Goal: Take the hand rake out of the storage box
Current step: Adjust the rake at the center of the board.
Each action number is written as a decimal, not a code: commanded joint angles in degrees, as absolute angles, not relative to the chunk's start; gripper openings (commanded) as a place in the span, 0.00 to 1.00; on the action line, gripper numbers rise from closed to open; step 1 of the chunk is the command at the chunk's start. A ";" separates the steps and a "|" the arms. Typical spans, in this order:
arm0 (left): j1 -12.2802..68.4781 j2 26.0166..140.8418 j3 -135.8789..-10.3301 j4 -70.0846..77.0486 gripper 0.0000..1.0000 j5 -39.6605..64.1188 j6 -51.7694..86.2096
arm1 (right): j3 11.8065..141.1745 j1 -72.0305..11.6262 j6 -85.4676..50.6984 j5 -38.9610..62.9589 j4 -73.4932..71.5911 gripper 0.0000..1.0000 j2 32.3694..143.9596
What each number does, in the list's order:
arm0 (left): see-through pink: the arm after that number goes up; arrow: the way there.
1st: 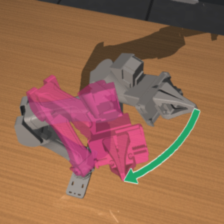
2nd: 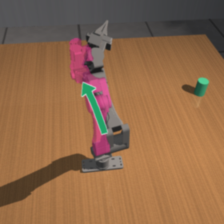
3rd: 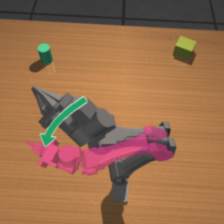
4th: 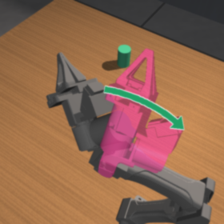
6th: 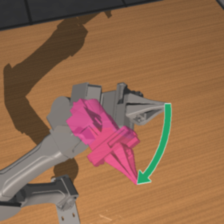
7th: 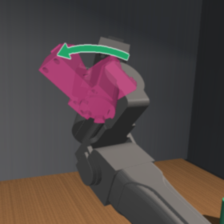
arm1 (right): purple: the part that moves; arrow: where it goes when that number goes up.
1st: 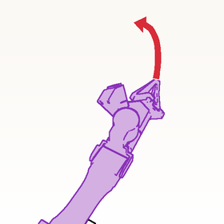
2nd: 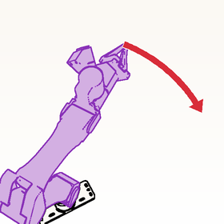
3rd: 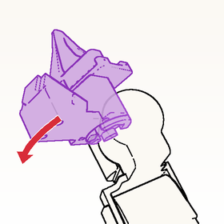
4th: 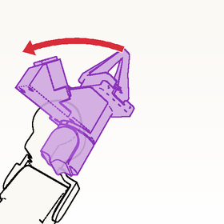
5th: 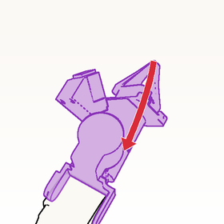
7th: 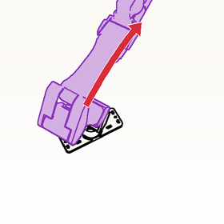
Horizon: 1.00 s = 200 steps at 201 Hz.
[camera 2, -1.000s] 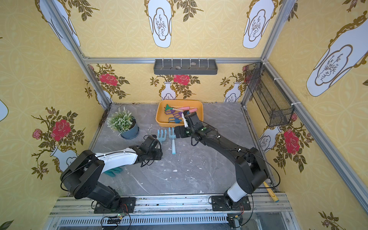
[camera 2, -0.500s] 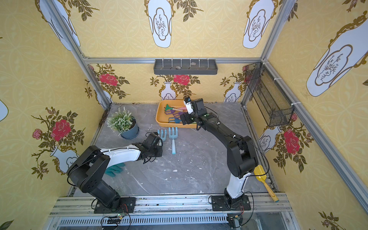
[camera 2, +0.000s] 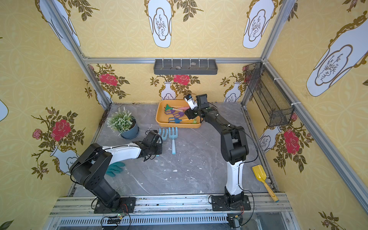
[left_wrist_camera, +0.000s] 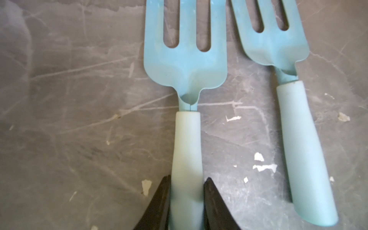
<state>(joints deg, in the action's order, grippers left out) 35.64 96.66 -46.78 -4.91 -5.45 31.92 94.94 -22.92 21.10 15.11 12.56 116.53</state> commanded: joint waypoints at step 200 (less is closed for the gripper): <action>34.99 84.70 -44.34 -6.59 0.80 -4.56 38.03 | 128.14 -19.34 43.41 19.53 29.19 0.76 145.05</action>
